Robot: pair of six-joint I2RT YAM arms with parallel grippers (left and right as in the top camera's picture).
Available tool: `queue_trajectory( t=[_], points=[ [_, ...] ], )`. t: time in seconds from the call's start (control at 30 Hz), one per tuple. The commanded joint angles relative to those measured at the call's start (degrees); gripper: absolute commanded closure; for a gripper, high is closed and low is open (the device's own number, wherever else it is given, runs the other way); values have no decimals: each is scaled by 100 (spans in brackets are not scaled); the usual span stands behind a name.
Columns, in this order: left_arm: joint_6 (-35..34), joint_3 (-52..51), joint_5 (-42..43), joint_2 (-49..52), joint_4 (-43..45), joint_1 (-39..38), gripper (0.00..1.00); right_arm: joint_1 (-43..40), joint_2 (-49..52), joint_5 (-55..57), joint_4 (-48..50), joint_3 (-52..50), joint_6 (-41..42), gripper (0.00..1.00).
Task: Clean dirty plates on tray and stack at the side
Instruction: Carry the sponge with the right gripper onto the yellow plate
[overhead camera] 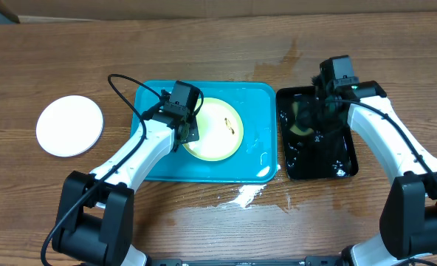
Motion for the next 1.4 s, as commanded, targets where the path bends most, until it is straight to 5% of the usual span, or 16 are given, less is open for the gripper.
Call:
queue_trajectory(
  t=[0.0,0.63,1.1,1.37],
  points=[
    [179,-48,225,-4,87,42,96,109,-201,-1478,201,173,-105,96],
    [350,-179,656,573,337,-11,96,2446,413,953,1207,155,367,96],
    [350,-179,584,573,282,-11,96,2767,944,1596,1687,125,367,96],
    [350,-179,586,573,273,-11,96,2767,1091,1580,1729,105,197,57]
  ],
)
